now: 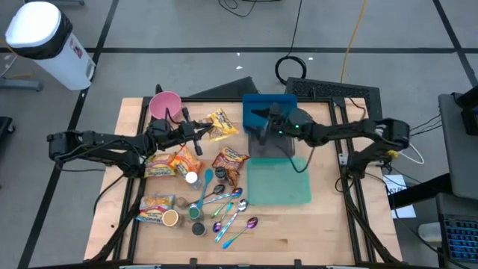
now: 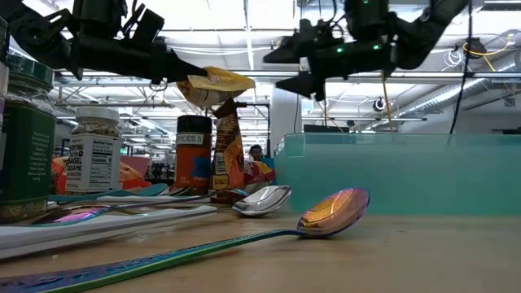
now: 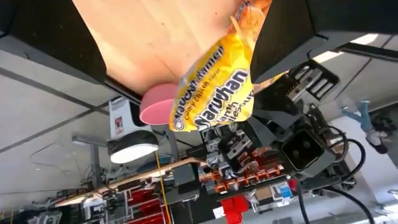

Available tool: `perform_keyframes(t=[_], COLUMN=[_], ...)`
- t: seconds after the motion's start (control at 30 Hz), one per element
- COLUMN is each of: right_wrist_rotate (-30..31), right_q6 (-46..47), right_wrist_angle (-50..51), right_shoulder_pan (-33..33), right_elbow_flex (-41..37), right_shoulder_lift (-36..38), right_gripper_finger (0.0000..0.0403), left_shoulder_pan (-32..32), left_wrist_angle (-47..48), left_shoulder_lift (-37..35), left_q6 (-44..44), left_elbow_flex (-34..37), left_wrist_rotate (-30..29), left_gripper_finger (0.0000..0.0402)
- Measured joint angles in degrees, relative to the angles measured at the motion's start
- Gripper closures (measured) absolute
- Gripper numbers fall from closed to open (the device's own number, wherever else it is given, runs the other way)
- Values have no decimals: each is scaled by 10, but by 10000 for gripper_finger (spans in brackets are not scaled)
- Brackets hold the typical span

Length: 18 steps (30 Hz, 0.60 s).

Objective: Pick & Place Food Item
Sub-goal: Put the yellow noodle pack into the blue bin

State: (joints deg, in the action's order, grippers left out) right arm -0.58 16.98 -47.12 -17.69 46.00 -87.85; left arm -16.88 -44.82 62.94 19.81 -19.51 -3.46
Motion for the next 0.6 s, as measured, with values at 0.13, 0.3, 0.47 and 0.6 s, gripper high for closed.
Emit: perform_keyframes(t=[0.13, 0.3, 0.47, 0.6], right_wrist_rotate=[-38, -86, -85, -59], right_q6=[24, 34, 2, -24], right_wrist_angle=[2, 0, -14, -18], right_shoulder_pan=[0, 2, 20, 31], right_elbow_flex=[37, 74, 89, 90], right_shoulder_lift=[-56, -104, -132, -131], right_gripper_finger=[11, 12, 20, 62], left_shoulder_pan=[0, 0, 0, 0], left_wrist_angle=[0, 0, 1, 2], left_shoulder_lift=[0, 0, 0, 0], left_q6=[0, 0, -3, -3], left_elbow_flex=[0, 0, 0, 0], left_wrist_rotate=[0, 0, -1, -2], left_gripper_finger=[387, 396, 387, 389])
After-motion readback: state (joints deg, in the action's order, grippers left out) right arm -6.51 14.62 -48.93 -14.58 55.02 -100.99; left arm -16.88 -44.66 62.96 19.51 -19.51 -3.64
